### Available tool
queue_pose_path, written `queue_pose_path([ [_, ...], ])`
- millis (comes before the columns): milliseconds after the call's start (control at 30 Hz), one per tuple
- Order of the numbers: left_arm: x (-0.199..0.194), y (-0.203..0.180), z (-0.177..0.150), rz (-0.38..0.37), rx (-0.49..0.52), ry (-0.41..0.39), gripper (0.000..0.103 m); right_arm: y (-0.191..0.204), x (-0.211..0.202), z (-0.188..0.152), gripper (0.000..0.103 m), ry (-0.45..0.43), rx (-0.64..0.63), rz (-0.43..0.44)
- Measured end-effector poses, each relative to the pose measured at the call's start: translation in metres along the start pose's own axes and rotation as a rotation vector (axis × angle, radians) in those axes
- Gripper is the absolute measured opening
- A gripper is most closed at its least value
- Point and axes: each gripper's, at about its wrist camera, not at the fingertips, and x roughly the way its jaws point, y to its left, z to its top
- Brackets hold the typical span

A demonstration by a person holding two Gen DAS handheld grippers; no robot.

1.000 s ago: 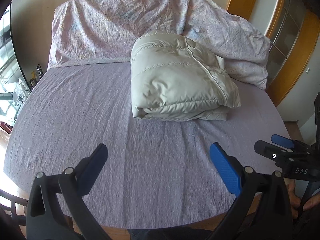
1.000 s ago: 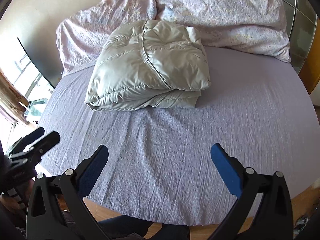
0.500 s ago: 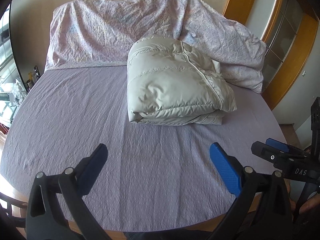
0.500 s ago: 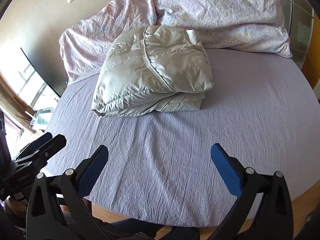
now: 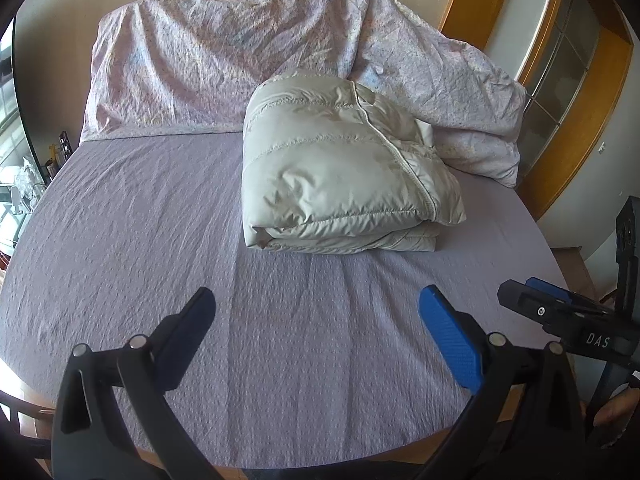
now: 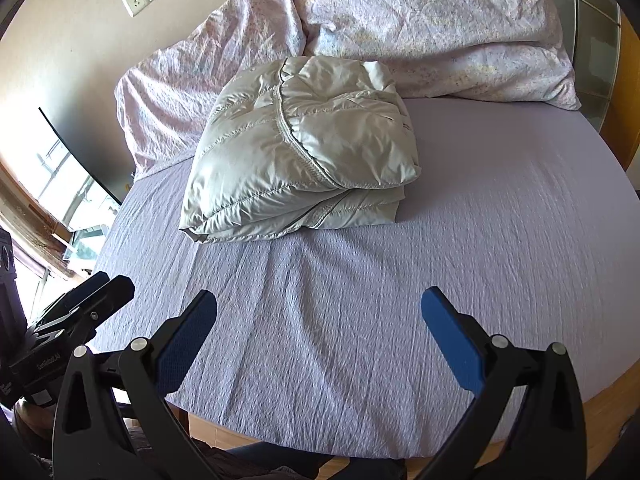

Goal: Fold large clothes

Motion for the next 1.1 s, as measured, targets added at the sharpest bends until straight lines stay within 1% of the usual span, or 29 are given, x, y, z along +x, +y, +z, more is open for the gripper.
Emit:
queue_pose_path([
  [1100,0.0059,0.0084,0.0007,0.009,-0.014,0.018,0.101,0.0007,0.0065,0.0024,0.102,0.01,-0.005,0.011],
])
